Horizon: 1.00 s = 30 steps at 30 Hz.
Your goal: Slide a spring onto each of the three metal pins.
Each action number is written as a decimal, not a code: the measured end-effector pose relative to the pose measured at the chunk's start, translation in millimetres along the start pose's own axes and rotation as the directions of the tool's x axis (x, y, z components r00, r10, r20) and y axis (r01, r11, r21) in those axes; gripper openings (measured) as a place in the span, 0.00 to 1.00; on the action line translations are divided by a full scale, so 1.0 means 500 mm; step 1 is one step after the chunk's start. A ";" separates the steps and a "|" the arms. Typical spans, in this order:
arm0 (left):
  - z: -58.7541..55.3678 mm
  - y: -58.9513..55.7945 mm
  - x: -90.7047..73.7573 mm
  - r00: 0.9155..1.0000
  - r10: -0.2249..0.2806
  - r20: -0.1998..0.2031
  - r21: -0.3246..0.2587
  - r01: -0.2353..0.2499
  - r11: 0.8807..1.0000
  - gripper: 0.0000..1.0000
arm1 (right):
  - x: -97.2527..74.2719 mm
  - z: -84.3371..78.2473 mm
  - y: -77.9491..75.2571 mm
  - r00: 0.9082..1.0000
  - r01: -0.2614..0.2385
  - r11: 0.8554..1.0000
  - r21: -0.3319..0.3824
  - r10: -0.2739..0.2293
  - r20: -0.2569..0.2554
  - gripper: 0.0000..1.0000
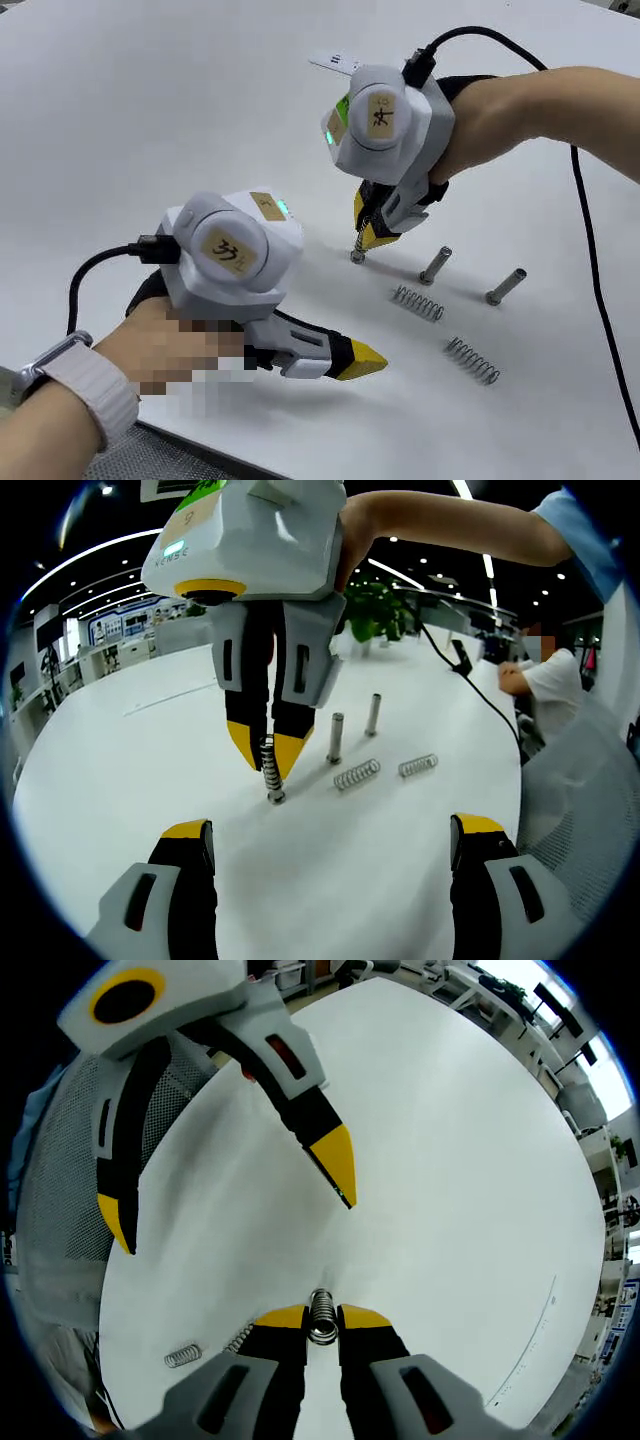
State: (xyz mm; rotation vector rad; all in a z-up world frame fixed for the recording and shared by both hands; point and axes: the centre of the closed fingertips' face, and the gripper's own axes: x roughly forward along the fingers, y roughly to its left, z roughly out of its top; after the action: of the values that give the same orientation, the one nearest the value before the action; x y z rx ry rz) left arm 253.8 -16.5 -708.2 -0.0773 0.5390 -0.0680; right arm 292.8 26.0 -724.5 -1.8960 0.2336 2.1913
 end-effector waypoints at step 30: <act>-0.007 0.027 -0.006 0.999 0.045 0.000 -0.044 -0.045 0.998 1.00 | 0.033 -0.001 0.004 1.000 0.001 1.000 0.020 -0.001 0.007 0.13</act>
State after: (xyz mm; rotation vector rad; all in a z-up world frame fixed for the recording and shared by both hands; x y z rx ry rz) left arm 250.0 -3.1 -710.7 -0.1080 0.5414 -0.0118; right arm 290.7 25.3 -741.0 -1.8775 0.2520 2.1864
